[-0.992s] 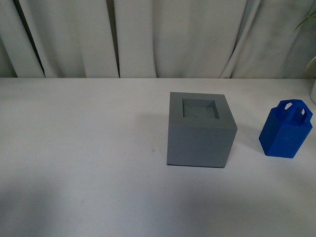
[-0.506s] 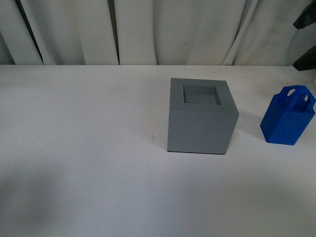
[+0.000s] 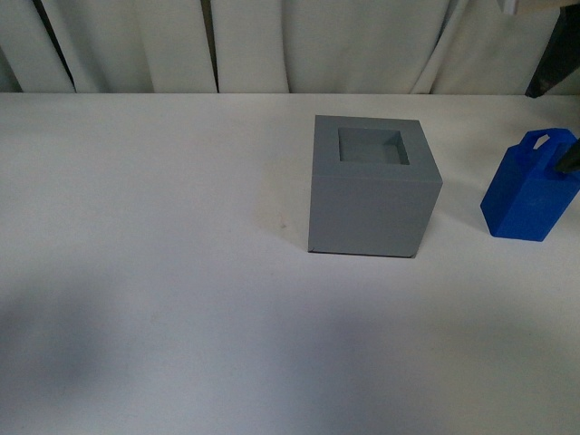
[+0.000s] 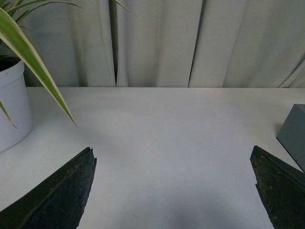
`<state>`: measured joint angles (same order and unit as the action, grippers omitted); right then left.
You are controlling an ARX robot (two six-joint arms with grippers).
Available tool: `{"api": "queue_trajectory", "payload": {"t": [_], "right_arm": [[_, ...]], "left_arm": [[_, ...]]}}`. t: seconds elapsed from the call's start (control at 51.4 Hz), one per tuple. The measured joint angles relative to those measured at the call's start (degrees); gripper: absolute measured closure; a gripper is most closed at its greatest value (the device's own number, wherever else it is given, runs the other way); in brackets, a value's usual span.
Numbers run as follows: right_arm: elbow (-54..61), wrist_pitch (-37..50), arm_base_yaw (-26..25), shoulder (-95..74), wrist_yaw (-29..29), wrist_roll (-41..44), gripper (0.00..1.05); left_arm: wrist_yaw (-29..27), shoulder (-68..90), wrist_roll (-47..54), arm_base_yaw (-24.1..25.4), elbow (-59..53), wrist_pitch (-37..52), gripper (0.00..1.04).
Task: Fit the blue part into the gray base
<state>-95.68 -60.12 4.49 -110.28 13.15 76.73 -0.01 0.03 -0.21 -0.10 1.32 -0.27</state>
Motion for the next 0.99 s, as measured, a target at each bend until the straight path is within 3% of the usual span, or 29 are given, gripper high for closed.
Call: {"api": "queue_trajectory", "payload": {"t": [0.992], "right_arm": [[3.4,5.5,0.9,-4.3,-4.5,2.1,0.07]], "left_arm": [[0.0,0.0,0.0,0.0,0.0,0.0,0.06]]}}
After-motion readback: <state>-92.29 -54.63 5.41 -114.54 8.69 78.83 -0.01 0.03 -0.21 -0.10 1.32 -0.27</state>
